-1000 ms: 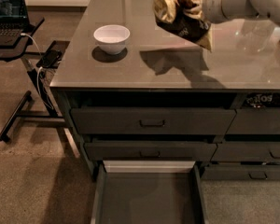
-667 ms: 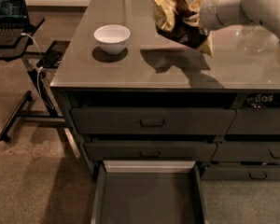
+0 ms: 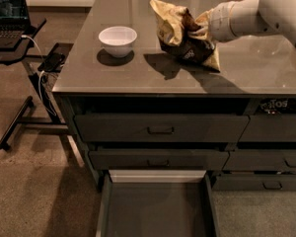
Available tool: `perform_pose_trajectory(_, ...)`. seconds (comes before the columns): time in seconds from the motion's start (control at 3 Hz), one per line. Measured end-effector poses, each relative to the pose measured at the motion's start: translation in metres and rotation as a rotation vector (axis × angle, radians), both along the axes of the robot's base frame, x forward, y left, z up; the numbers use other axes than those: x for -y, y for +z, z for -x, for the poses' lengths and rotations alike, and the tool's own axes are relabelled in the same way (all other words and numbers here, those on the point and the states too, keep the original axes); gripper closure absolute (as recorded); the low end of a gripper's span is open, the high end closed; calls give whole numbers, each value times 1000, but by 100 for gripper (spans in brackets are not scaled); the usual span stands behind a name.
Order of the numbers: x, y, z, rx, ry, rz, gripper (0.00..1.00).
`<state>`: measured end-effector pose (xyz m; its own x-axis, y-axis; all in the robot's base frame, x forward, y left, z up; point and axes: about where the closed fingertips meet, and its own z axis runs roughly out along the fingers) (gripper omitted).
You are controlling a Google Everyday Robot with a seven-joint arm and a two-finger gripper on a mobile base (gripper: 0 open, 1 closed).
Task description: Pick brown chip bag from bottom drawer and place on counter
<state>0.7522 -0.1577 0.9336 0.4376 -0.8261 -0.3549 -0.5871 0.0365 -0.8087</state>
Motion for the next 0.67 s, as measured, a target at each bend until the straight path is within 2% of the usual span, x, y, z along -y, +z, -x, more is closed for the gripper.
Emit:
perform_pose_trajectory(0.33,-10,-14,6,-71,73,-59,97)
perform_pose_trajectory(0.67,-10,-14,6,-72,73,-58,74)
